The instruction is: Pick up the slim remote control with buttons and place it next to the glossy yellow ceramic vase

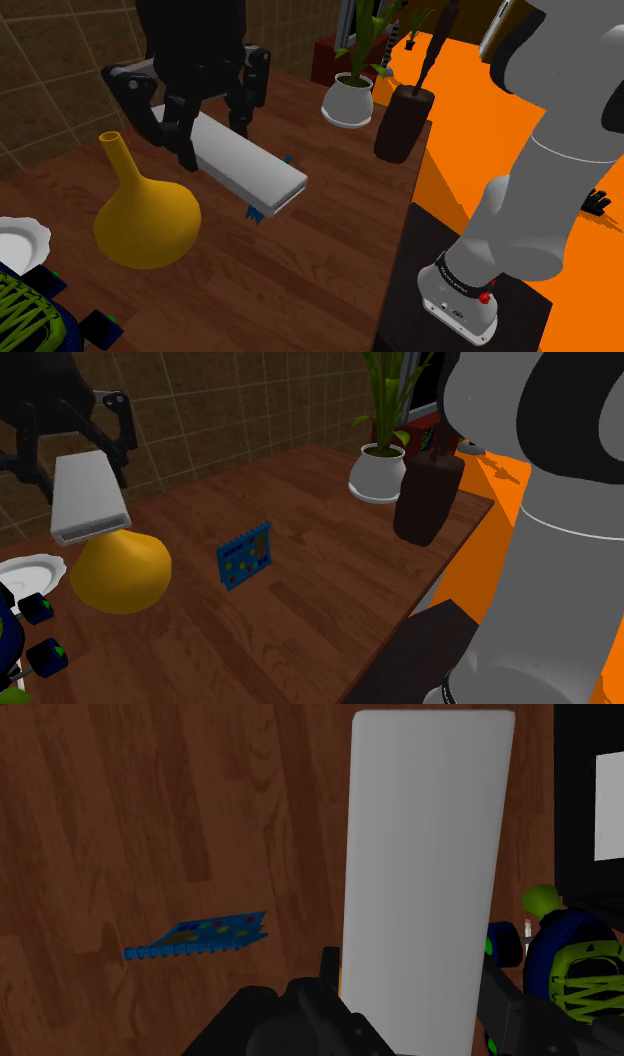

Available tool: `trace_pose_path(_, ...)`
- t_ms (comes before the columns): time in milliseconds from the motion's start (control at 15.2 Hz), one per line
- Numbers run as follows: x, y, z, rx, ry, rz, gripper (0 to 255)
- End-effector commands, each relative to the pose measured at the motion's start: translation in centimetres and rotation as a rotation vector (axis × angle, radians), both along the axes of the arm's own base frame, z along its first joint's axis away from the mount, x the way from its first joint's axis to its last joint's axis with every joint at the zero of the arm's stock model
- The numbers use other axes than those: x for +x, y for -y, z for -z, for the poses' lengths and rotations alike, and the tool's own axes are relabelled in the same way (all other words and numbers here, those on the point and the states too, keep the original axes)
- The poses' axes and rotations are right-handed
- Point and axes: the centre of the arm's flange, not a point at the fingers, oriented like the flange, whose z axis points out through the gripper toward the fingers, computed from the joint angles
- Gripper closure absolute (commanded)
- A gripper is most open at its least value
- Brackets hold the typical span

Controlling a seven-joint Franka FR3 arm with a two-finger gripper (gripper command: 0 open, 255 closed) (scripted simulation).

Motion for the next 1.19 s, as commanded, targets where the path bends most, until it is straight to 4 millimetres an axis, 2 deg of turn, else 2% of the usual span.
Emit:
trace_pose_path(0, -0.2, -0.5, 0.7, 0.001, 0.001, 0.003, 255)
trace_pose_path(1122, -0.2, -0.5, 9.7, 0.001, 0.001, 0.003, 255)
